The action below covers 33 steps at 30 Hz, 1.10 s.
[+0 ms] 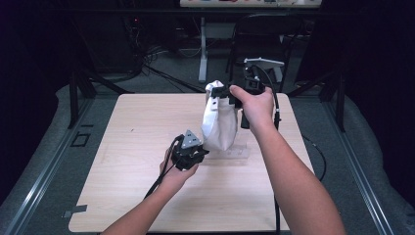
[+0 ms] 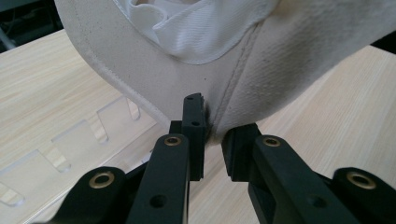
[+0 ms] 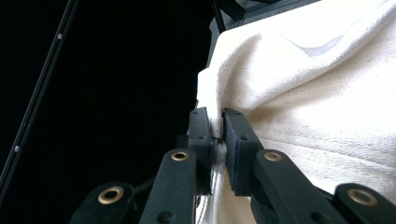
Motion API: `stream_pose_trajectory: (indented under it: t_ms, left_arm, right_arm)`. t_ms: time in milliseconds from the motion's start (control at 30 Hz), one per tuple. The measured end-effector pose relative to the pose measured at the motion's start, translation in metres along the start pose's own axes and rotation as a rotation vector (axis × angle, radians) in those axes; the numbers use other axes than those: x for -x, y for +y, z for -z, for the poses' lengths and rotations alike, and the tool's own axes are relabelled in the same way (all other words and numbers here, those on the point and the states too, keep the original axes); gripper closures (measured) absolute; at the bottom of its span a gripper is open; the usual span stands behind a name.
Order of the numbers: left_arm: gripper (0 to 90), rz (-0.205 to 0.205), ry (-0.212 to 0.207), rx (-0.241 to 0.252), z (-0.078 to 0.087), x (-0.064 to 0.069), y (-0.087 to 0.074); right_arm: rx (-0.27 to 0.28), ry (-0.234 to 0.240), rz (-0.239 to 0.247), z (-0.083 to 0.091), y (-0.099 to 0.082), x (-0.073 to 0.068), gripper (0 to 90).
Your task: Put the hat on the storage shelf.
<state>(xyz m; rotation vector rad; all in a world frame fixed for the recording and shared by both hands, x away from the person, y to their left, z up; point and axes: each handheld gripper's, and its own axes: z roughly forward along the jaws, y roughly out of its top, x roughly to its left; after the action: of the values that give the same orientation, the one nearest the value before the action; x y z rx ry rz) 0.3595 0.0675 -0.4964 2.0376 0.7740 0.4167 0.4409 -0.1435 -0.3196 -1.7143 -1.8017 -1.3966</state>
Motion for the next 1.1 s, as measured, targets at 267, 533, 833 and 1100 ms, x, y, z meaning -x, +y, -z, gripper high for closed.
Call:
stream_pose_trajectory:
  t_ms: [267, 533, 833, 1100]
  left_arm:
    - [81.5, 0.029, -0.01, 0.009, -0.002, -0.005, -0.007]
    - [83.4, 0.043, 0.018, -0.013, -0.002, -0.005, -0.01]
    - [83.9, 0.128, 0.04, 0.016, 0.0, -0.007, -0.02]
    - [84.3, 0.143, 0.047, 0.015, -0.001, -0.006, -0.024]
  right_arm:
    - [-0.01, 0.009, -0.002, -0.004, -0.004, 0.004, 82.6]
    - [-0.019, -0.003, -0.012, -0.006, -0.006, 0.01, 82.7]
    - [-0.031, -0.014, -0.018, -0.012, -0.009, 0.016, 82.7]
    - [-0.054, -0.033, -0.005, -0.018, -0.007, 0.013, 82.7]
